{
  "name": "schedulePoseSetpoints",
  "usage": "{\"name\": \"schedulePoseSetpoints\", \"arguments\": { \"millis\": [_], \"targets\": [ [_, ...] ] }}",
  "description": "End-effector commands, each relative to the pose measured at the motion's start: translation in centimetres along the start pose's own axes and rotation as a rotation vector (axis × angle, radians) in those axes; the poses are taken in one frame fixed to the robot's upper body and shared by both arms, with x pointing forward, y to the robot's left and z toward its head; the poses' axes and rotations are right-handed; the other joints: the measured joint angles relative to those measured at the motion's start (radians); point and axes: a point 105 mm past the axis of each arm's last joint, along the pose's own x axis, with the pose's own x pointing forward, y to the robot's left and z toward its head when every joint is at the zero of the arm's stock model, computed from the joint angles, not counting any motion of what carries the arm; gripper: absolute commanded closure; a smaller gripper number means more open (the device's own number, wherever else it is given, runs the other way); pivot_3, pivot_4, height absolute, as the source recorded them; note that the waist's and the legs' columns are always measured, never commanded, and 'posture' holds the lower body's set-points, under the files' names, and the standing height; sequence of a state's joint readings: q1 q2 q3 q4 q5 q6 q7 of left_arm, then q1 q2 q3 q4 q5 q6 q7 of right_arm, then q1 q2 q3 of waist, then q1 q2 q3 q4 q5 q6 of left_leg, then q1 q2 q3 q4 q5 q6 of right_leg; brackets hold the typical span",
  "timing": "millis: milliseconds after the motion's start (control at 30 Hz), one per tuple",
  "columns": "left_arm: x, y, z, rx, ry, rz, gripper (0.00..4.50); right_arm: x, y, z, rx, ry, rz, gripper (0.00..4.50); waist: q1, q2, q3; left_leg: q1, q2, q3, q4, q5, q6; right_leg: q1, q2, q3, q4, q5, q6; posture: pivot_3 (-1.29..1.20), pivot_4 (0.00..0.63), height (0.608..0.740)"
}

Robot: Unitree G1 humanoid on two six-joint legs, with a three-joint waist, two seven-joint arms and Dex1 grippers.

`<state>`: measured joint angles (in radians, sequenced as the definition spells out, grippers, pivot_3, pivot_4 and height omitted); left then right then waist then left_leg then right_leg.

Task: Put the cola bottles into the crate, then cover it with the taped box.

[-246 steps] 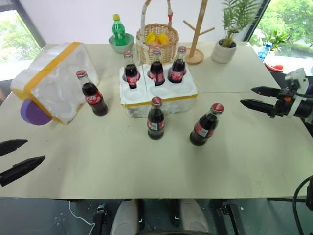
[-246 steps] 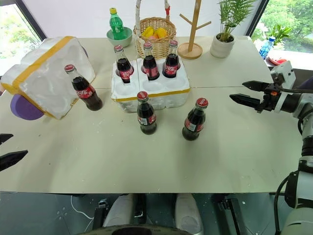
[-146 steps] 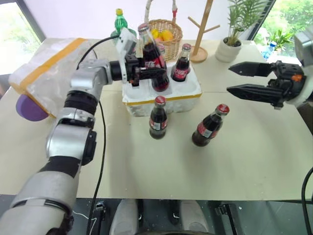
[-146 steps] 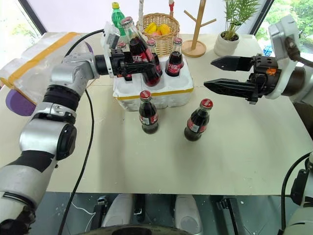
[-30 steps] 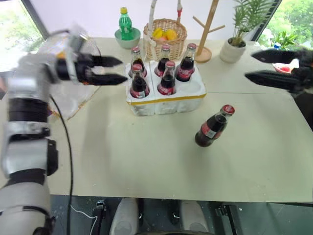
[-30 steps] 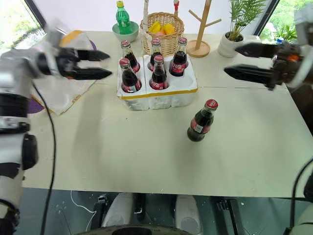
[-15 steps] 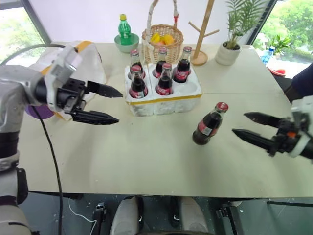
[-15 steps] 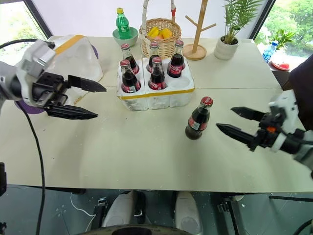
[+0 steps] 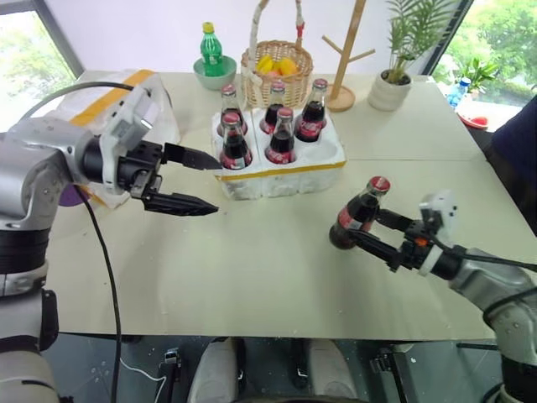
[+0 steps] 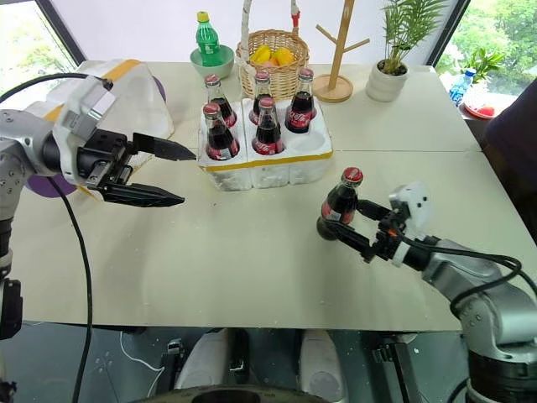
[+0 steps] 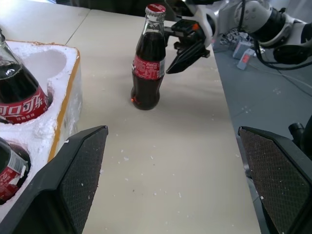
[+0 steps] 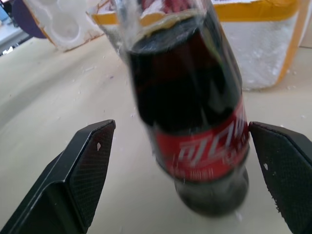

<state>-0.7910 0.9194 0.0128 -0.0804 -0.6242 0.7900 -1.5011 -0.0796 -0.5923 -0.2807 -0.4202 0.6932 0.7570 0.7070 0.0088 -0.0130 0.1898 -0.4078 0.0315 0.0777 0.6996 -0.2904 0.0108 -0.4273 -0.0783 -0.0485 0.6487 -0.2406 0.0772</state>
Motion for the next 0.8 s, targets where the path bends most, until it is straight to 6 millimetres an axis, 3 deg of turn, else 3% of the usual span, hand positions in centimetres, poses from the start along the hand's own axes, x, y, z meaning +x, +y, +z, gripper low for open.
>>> {"name": "schedulePoseSetpoints", "arguments": {
  "millis": [33, 100, 233, 367, 533, 700, 800],
  "targets": [
    [0.0, -0.1, 1.1, 0.053, -0.015, -0.002, 0.02, 1.6, -0.5, 0.0, -0.014, -0.008, -0.010, 0.00, 0.000, 0.000, 0.000, 0.000, 0.000, 0.000, 0.000, 0.000, 0.000, 0.000, 0.000, 0.000, 0.000, 0.000, 0.000, 0.00, 0.150, 0.740],
    [0.0, 0.0, 1.1, 0.055, -0.019, 0.010, 0.02, 2.3, -1.0, 0.2, -0.021, -0.004, -0.013, 0.00, 0.000, 0.000, 0.000, 0.000, 0.000, 0.000, 0.000, 0.000, 0.000, 0.000, 0.000, 0.000, 0.000, 0.000, 0.000, 0.00, 0.150, 0.740],
    [-0.3, 0.3, 1.3, 0.061, -0.031, 0.050, 0.00, 1.8, 0.2, 3.2, -0.092, -0.046, 0.076, 1.66, 0.004, 0.001, 0.000, -0.001, 0.000, 0.000, 0.000, 0.000, 0.001, -0.001, 0.000, 0.000, 0.000, 0.000, 0.000, 0.00, 0.150, 0.740],
    [-1.0, 0.6, 1.4, 0.066, -0.047, 0.098, 0.00, 1.8, 1.4, 8.4, -0.141, -0.154, 0.169, 1.66, -0.005, 0.001, 0.001, -0.001, 0.000, 0.001, 0.000, -0.001, 0.002, -0.002, 0.000, 0.000, -0.001, 0.000, 0.000, 0.00, 0.150, 0.740],
    [-1.4, 1.1, 1.5, 0.065, -0.073, 0.149, 0.00, 4.7, 0.2, 14.4, -0.193, -0.253, 0.144, 1.66, -0.024, 0.001, 0.002, -0.001, 0.000, 0.001, -0.001, -0.001, 0.001, -0.003, 0.000, 0.001, 0.001, 0.000, 0.000, 0.00, 0.150, 0.740],
    [-1.2, 1.1, 1.4, 0.071, -0.075, 0.161, 0.00, 9.0, -1.5, 16.6, -0.235, -0.263, 0.059, 1.66, -0.022, 0.001, 0.002, -0.002, 0.000, 0.001, -0.002, -0.001, 0.001, -0.003, 0.000, 0.001, 0.000, 0.000, 0.000, 0.00, 0.150, 0.740],
    [-1.1, 1.0, 1.4, 0.073, -0.080, 0.171, 0.00, 11.4, -2.4, 16.5, -0.230, -0.249, 0.034, 1.66, -0.022, 0.001, 0.002, -0.004, 0.000, 0.003, -0.002, -0.001, 0.001, -0.006, 0.000, 0.002, 0.000, 0.000, 0.000, 0.00, 0.150, 0.740]
  ]
}}
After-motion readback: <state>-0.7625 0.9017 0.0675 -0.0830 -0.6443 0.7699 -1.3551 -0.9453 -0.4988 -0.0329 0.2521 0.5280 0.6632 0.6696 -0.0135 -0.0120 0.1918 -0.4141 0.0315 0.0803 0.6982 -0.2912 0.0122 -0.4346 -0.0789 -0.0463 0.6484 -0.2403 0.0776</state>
